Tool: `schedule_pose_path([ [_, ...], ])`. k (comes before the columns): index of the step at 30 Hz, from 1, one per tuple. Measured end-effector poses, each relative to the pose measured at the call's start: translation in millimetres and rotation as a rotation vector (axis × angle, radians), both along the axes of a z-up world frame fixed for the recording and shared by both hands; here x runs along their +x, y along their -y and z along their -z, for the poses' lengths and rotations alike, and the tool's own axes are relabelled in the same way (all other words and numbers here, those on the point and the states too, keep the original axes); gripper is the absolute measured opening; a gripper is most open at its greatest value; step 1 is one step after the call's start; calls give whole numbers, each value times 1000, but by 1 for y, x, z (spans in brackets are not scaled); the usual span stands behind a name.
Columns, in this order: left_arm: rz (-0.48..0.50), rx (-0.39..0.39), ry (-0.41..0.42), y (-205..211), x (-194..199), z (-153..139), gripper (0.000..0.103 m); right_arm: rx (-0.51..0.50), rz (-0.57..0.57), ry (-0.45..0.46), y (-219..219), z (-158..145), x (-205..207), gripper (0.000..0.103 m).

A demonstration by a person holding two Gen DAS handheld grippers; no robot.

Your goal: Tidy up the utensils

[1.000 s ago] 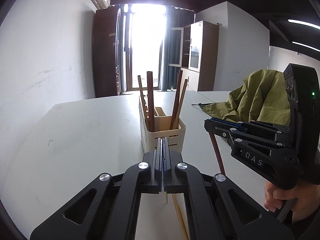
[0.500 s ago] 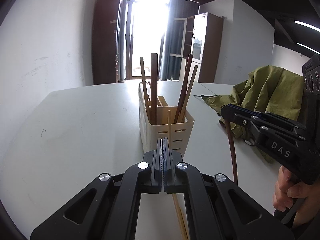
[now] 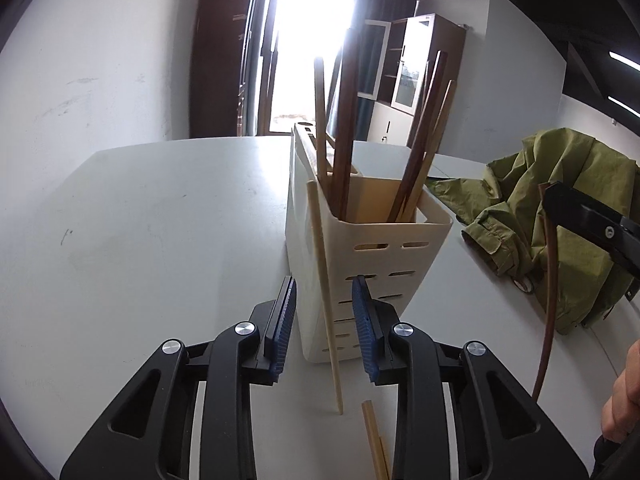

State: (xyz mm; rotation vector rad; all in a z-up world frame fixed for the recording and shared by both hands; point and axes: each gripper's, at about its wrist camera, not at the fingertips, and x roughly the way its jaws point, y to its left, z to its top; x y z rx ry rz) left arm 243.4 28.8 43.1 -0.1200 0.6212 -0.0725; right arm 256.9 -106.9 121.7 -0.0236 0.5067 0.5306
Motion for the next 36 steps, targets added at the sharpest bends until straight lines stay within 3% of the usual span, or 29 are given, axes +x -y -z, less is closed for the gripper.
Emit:
schedule_pose_path([
  [1, -7, 4, -6, -3, 3, 3, 11, 0, 1, 0, 0, 0, 0, 7],
  [5, -15, -6, -9, -12, 9, 8, 1, 0, 9, -1, 2, 0, 2, 7],
  [14, -57, -8, -9, -28, 11, -1, 0, -10, 6, -5, 1, 3, 3, 7],
  [20, -103, -24, -54, -45, 17, 3, 0, -13, 7, -6, 0, 3, 2, 7],
  [24, -135, -27, -105, -54, 26, 12, 1, -9, 6, -5, 1, 1, 2, 7],
  [27, -168, -26, -148, -63, 35, 21, 13, -6, 6, -9, 2, 2, 3, 7],
  [36, -258, -49, -280, -106, 60, 51, 24, -11, 7, -17, 2, 4, 7, 7],
])
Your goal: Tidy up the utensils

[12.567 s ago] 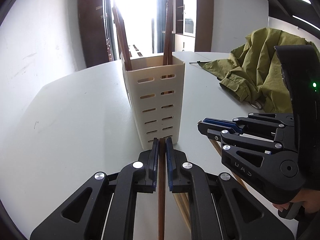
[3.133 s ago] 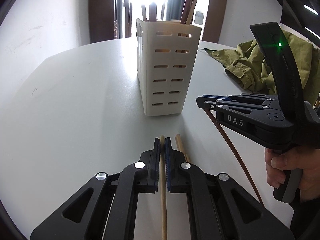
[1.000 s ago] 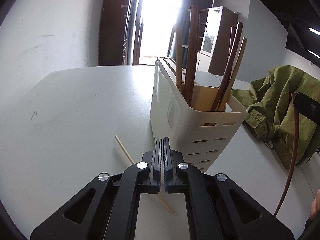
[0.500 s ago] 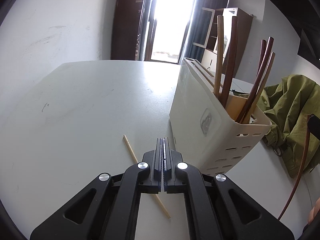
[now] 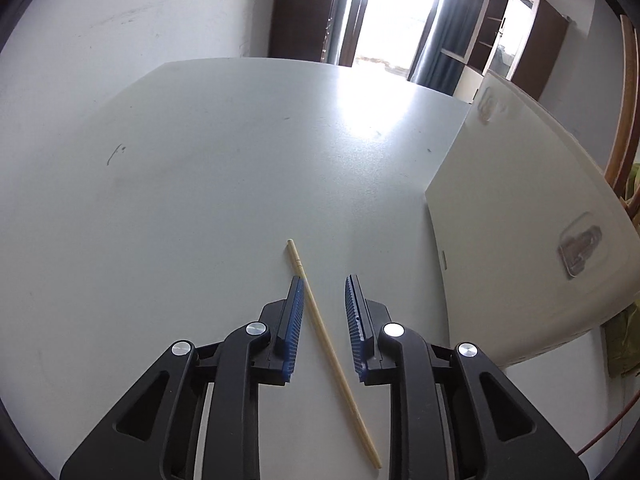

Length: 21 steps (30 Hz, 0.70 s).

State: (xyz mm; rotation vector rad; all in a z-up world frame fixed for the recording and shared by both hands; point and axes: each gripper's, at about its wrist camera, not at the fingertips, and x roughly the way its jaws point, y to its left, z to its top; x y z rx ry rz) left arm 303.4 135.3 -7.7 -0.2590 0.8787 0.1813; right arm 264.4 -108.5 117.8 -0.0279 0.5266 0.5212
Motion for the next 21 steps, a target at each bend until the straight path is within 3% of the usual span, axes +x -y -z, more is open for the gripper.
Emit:
schedule_pose_path([
  [1, -8, -3, -11, -5, 3, 3, 29, -1, 0, -3, 0, 1, 1, 7],
  [21, -56, 57, -148, -39, 42, 43, 29, -47, -10, -12, -9, 10, 6, 7],
])
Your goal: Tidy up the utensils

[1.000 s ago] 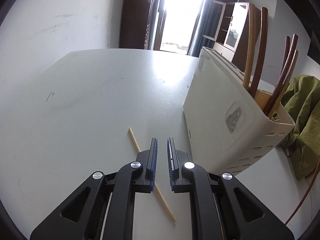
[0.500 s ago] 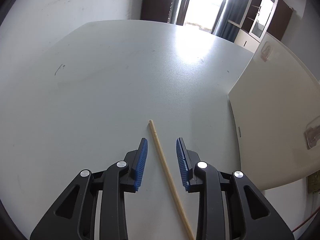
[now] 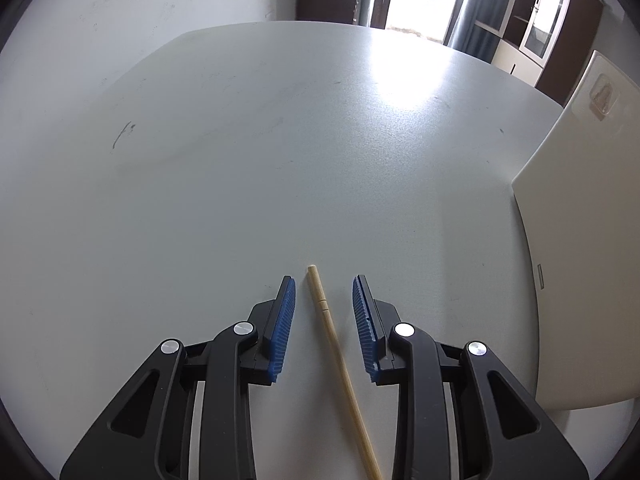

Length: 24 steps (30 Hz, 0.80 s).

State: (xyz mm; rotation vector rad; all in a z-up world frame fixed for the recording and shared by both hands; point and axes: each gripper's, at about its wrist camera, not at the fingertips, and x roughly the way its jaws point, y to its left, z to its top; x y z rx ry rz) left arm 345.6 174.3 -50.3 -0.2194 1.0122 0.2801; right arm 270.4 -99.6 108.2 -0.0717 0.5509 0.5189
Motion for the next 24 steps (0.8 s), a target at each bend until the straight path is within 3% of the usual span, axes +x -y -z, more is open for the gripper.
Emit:
schedule_pose_path([
  [5, 15, 31, -18, 1, 6, 2, 27, -13, -5, 1, -3, 1, -1, 7],
  [9, 41, 69, -54, 6, 9, 1, 6, -18, -6, 1, -6, 2, -3, 7],
  [17, 71, 83, -46, 8, 9, -2, 4, -11, 7, 5, -8, 1, -4, 7],
  [20, 98, 98, 0, 20, 2, -20, 4, 13, 26, 14, -3, -2, -3, 7],
  [24, 160, 110, 124, 45, -19, -65, 4, 33, 38, 22, 4, -6, -1, 7],
])
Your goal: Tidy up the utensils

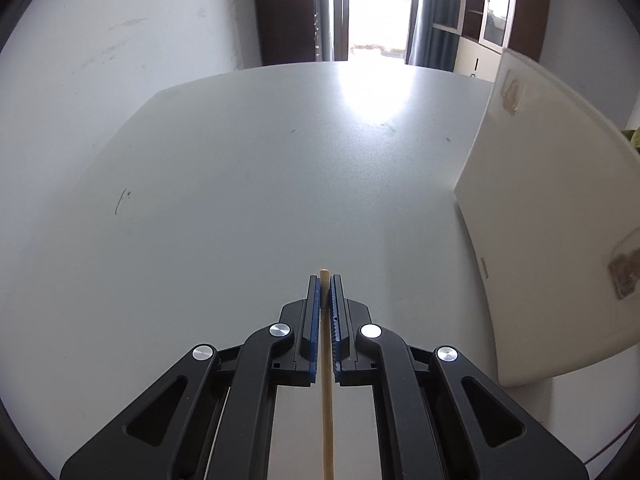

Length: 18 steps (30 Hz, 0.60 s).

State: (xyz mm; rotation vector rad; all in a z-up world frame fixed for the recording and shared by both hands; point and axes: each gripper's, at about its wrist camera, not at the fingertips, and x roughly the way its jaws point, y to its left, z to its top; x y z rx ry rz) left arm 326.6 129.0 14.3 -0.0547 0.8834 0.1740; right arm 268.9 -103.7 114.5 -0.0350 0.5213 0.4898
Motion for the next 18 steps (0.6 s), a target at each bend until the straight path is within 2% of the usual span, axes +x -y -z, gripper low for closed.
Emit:
schedule_pose_path([
  [4, 84, -27, 151, 29, -31, -50, 4, 27, -1, 18, 5, -7, -2, 7],
  [9, 185, -111, 374, 60, -73, -104, 4, 76, -6, 57, 9, -22, -4, 7],
  [13, 235, -132, 529, 72, -93, -126, 4, 99, -25, 84, 7, -31, -5, 7],
  [18, 282, -160, 673, 92, -107, -133, 4, 143, -47, 121, 7, -48, -6, 7],
])
